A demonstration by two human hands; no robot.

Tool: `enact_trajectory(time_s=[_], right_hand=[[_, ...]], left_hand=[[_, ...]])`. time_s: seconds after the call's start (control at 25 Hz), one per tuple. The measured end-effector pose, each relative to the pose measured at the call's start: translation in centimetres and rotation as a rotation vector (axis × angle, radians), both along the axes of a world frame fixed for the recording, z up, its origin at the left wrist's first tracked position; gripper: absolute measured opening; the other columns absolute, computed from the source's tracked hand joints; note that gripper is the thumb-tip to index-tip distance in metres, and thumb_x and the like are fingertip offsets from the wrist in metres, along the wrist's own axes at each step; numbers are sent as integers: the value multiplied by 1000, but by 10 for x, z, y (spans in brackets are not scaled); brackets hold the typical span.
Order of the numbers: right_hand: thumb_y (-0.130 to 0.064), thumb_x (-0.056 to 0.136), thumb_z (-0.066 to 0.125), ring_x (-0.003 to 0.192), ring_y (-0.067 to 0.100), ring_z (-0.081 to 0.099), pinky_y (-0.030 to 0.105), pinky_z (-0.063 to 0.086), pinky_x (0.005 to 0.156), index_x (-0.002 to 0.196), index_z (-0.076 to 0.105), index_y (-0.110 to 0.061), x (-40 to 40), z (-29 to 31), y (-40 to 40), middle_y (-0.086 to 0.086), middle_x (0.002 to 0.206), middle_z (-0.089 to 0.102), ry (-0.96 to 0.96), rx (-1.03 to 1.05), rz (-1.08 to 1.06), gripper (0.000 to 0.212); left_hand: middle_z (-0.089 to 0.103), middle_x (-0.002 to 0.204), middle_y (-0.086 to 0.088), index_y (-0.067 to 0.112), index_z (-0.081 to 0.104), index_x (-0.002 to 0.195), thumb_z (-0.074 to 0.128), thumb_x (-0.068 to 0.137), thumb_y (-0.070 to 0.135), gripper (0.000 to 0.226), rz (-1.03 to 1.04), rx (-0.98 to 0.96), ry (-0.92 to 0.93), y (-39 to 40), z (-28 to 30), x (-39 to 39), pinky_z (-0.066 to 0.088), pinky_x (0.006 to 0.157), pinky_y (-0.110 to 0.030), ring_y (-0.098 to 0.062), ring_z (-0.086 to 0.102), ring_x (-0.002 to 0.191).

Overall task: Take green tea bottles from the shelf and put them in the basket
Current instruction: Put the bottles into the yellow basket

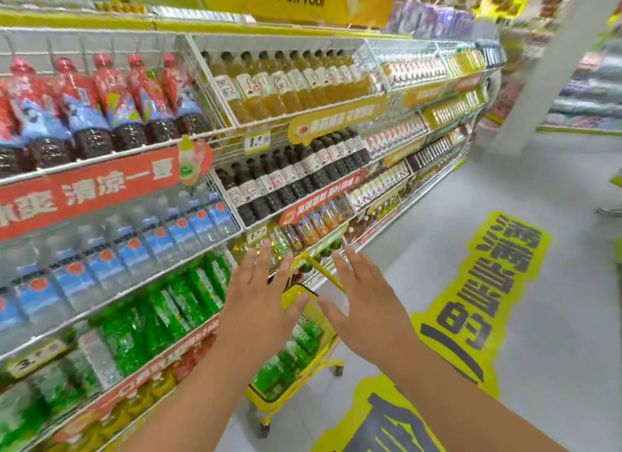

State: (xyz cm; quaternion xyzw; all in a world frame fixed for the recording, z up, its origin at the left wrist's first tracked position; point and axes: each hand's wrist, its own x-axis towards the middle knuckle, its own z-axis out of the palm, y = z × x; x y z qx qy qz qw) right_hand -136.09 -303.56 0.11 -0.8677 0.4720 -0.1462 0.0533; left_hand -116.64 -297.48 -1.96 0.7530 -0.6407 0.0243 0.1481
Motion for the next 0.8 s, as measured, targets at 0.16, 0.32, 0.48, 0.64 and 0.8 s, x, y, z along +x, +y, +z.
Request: enact_trajectory(time_s=[0.16, 0.32, 0.48, 0.64, 0.8], right_hand=[[-76, 85, 8, 157, 21, -6, 37, 10, 127, 164, 7, -28, 7, -3, -51, -4, 171, -6, 48, 31, -40, 92], [-77, 84, 7, 157, 19, -7, 37, 10, 128, 163, 7, -30, 15, -7, -109, -5, 171, -5, 32, 60, 8, 92], [-78, 87, 8, 157, 20, -10, 41, 7, 128, 163, 5, -32, 21, -26, -178, -5, 171, -8, 88, 26, 107, 88], [-75, 95, 15, 158, 28, 3, 50, 19, 125, 162, 22, -24, 28, -52, -259, 4, 171, 7, 189, -22, 277, 85], [-75, 95, 16, 157, 27, -10, 47, 7, 127, 163, 14, -26, 28, -75, -310, 4, 172, -2, 263, 6, 455, 83]], left_hand=[[-1, 170, -5, 34, 18, 161, 11, 91, 73, 80, 21, 16, -26, -42, -5, 14, 8, 125, -52, -32, -1, 156], [-11, 169, -3, 36, 13, 161, 3, 86, 73, 84, 92, 29, 2, -82, -11, 22, 3, 126, -51, -30, -9, 156], [-11, 170, -4, 36, 8, 162, 5, 89, 73, 81, 225, 43, -24, -120, -24, 22, 5, 126, -51, -31, -7, 156], [0, 170, -7, 33, 18, 161, 14, 92, 70, 79, 402, 72, -12, -167, -45, 14, 12, 125, -54, -33, 3, 156], [3, 170, -8, 30, 18, 161, 21, 94, 70, 78, 586, 85, 12, -194, -59, -13, 15, 125, -52, -33, 7, 156]])
